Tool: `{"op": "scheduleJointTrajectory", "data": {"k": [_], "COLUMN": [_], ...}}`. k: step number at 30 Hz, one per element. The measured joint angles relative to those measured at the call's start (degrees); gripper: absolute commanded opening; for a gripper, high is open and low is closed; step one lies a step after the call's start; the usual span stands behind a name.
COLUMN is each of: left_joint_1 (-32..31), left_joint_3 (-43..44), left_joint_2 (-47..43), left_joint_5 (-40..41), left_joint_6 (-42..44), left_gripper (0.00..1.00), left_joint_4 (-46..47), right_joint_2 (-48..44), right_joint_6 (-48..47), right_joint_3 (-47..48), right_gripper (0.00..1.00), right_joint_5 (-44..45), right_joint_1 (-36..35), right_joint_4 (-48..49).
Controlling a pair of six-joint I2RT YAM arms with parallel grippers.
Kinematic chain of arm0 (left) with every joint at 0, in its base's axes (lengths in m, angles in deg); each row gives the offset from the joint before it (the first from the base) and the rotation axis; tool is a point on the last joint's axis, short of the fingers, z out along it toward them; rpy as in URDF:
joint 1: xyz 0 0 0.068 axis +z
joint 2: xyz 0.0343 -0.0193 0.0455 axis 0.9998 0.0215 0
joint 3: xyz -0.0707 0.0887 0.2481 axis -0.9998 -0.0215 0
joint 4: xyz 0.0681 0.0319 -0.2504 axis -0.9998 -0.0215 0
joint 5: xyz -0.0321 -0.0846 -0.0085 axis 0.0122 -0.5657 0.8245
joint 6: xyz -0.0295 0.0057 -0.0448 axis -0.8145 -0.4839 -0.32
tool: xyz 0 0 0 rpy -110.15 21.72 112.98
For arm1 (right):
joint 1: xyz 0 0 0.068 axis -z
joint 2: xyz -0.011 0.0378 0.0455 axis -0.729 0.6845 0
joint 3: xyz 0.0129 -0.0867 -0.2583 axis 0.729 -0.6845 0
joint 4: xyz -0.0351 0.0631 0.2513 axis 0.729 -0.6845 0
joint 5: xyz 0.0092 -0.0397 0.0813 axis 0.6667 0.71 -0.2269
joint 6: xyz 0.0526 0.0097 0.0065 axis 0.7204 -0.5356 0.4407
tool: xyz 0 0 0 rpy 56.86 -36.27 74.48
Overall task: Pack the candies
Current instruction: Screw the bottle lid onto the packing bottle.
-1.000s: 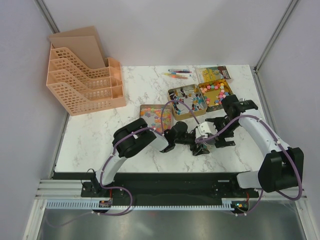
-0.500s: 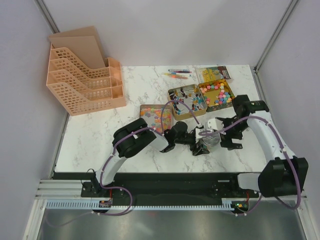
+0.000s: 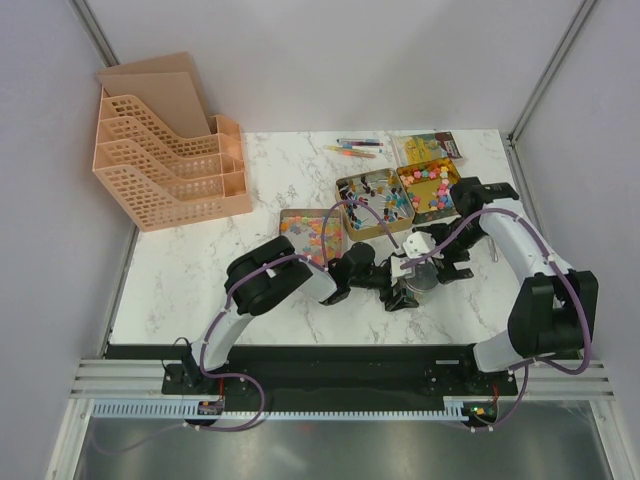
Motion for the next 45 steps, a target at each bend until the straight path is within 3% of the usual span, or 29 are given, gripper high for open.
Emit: {"op": "scheduleJointTrajectory", "data": {"k": [11, 40, 45], "left_joint_1": [0.2, 0.7, 0.7], "left_joint_3": [0.0, 0.0, 0.0], "left_joint_2": [0.0, 0.0, 0.0], "left_joint_5": [-0.2, -1.2, -1.2], "left_joint_6": [0.0, 0.1, 0.1], "left_gripper": [0.02, 0.02, 0.02], "left_joint_4": [0.0, -0.2, -0.3], "right_joint_2": [4.2, 1.9, 2.0], "right_joint_6": [-5.9, -5.9, -5.5], "right_joint_3": [0.7, -0.3, -0.9], "right_gripper": [0.98, 0.98, 0.91], "right_joint_5": [0.2, -3.0, -3.7], "right_joint_1": [-3.5, -6.4, -6.6], "right_joint_4": [-0.2, -1.0, -0.5]}}
